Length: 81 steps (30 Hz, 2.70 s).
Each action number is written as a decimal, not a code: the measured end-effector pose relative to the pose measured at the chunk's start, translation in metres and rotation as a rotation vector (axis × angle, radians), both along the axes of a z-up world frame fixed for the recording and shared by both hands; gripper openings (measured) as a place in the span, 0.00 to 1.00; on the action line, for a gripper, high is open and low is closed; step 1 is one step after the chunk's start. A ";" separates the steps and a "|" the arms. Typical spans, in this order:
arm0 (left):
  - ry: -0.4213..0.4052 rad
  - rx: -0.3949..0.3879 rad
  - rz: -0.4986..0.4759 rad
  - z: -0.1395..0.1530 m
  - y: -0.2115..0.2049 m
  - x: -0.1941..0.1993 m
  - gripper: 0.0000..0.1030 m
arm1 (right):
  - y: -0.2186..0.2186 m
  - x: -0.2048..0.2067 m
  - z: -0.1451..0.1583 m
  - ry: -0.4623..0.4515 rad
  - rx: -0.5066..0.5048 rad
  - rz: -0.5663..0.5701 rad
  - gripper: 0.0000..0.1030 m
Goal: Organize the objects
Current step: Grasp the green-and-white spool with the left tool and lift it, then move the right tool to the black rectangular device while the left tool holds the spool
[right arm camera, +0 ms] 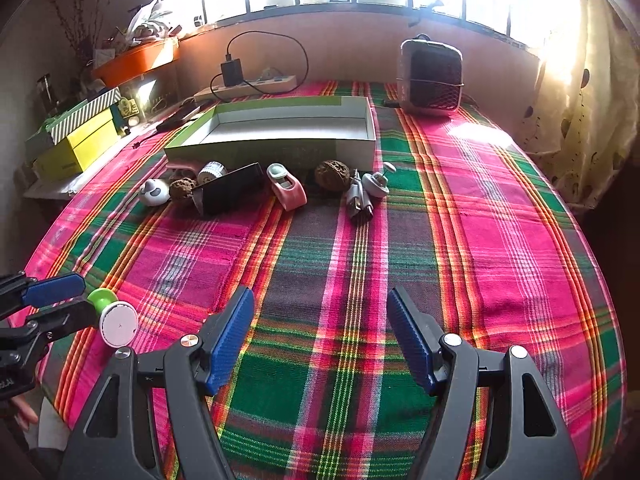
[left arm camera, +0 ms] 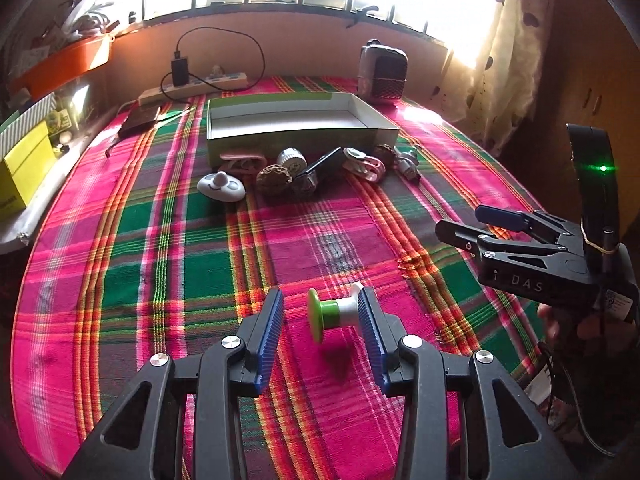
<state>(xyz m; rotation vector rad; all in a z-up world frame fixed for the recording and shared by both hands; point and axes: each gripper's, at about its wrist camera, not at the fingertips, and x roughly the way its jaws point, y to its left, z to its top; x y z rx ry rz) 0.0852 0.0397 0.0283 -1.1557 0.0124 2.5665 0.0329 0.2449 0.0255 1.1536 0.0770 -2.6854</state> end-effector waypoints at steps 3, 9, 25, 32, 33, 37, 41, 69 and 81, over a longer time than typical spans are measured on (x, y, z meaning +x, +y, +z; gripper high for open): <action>-0.003 -0.004 0.001 -0.001 0.003 -0.001 0.36 | -0.001 0.002 0.000 0.000 0.005 0.000 0.67; 0.003 0.005 -0.028 0.002 0.013 0.003 0.36 | -0.002 0.003 -0.002 -0.003 0.006 0.005 0.67; -0.037 -0.007 -0.015 -0.011 0.019 0.003 0.41 | -0.009 0.004 -0.005 -0.010 0.012 0.024 0.67; -0.081 -0.006 -0.009 -0.022 0.020 -0.001 0.41 | -0.012 0.006 -0.004 -0.008 0.022 0.032 0.67; -0.078 0.000 -0.003 -0.022 0.019 -0.001 0.41 | -0.012 0.006 -0.003 -0.007 0.022 0.033 0.67; -0.076 0.011 0.001 -0.023 0.016 -0.003 0.41 | -0.013 0.005 -0.003 -0.009 0.024 0.034 0.67; -0.077 0.013 -0.007 -0.023 0.016 -0.005 0.41 | -0.015 0.002 -0.004 -0.017 0.034 0.033 0.67; -0.097 0.048 0.117 -0.023 -0.037 -0.068 0.40 | -0.058 -0.052 0.002 -0.057 0.035 0.081 0.67; -0.080 0.039 0.140 -0.025 -0.056 -0.086 0.40 | -0.086 -0.085 0.003 -0.088 -0.048 0.053 0.67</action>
